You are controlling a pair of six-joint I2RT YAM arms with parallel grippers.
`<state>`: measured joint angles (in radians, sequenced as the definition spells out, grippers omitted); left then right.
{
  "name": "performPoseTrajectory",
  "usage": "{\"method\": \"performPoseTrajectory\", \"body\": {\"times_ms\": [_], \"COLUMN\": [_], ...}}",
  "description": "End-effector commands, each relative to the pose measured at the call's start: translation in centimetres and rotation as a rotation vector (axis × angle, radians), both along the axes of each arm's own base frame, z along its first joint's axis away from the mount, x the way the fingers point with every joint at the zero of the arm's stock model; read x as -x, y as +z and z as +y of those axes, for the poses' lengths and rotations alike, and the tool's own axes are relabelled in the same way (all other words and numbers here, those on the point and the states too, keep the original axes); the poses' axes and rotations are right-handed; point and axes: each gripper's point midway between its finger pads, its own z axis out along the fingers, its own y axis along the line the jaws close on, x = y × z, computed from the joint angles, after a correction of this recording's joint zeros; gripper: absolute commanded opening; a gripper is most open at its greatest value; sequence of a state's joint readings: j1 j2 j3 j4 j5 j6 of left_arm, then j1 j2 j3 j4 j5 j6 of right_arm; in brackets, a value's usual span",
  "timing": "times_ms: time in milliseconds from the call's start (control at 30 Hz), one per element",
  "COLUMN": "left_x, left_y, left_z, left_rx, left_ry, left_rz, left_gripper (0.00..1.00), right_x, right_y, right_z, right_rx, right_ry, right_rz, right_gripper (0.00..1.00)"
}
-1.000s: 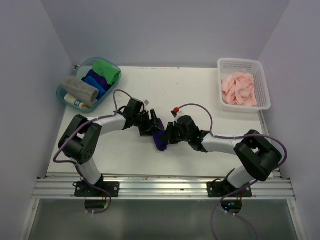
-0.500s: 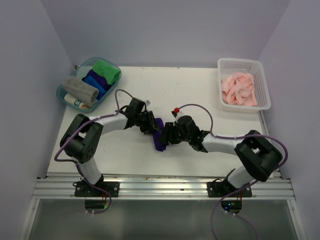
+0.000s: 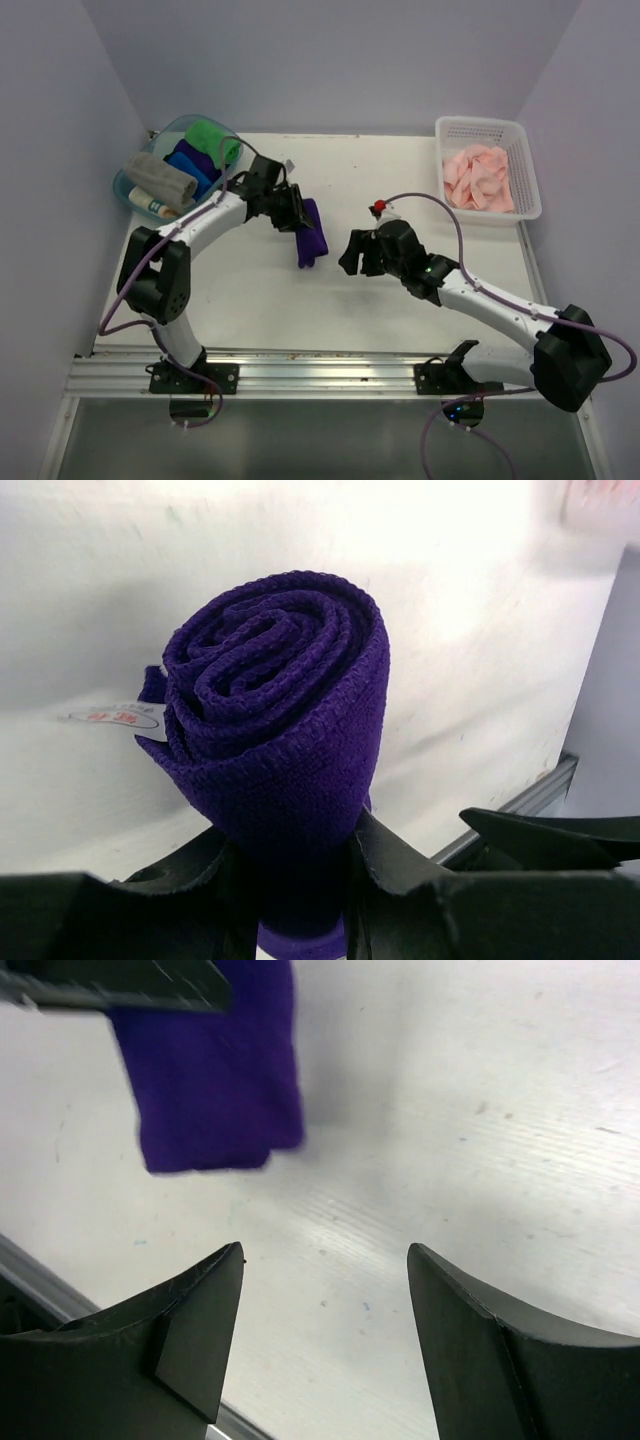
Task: Roll the towels
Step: Place the rolled towel into the container
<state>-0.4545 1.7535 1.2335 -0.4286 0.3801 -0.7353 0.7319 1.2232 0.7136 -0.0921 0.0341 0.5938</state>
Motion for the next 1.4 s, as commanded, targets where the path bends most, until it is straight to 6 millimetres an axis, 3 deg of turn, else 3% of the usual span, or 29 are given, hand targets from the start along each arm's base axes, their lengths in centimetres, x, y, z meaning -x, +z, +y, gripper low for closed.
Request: {"method": "performPoseTrajectory", "body": {"times_ms": [0, 33, 67, 100, 133, 167, 200, 400, 667, 833, 1033, 1367], "left_x": [-4.3, -5.2, -6.7, -7.9, -8.7, -10.2, -11.3, -16.9, -21.9, -23.6, -24.6, -25.7], "left_y": [6.4, 7.2, 7.8, 9.7, 10.5, 10.6, 12.6, 16.3, 14.8, 12.9, 10.1, 8.2], "left_z": [3.6, 4.4, 6.6, 7.5, 8.5, 10.7, 11.8, 19.8, 27.8, 30.8, 33.1, 34.7], "left_rx": [-0.043, -0.050, -0.066, -0.061, -0.068, -0.089, -0.095, -0.054, 0.074, 0.107, 0.100, 0.036], "left_ry": [0.036, 0.052, 0.092, 0.109, 0.124, 0.163, 0.188, 0.361, 0.558, 0.631, 0.674, 0.669], "left_rz": [-0.151, -0.169, -0.187, -0.219, -0.233, -0.232, -0.266, -0.347, -0.351, -0.327, -0.287, -0.280], "left_gripper": [0.18, 0.18, 0.18, 0.19, 0.19, 0.19, 0.19, 0.19, 0.19, 0.20, 0.22, 0.25], "right_x": [-0.8, -0.8, -0.8, -0.9, -0.7, -0.8, -0.7, -0.4, -0.1, -0.1, -0.3, -0.3], "right_y": [0.7, 0.8, 0.8, 0.9, 0.8, 0.9, 0.9, 0.2, -0.6, -0.9, -1.2, -1.9], "right_z": [-3.1, -3.5, -3.7, -3.8, -3.9, -3.9, -3.8, -3.3, -2.9, -2.7, -2.6, -2.5], "right_rx": [0.104, 0.112, 0.115, 0.114, 0.117, 0.115, 0.111, 0.096, 0.077, 0.070, 0.073, 0.072], "right_ry": [-0.069, -0.082, -0.087, -0.090, -0.089, -0.090, -0.088, -0.070, -0.076, -0.084, -0.094, -0.104], "right_rz": [-0.037, -0.043, -0.044, -0.047, -0.044, -0.044, -0.042, -0.012, 0.029, 0.048, 0.058, 0.080], "right_gripper": [0.70, 0.70, 0.70, 0.70, 0.70, 0.70, 0.70, 0.70, 0.70, 0.70, 0.70, 0.69]}}
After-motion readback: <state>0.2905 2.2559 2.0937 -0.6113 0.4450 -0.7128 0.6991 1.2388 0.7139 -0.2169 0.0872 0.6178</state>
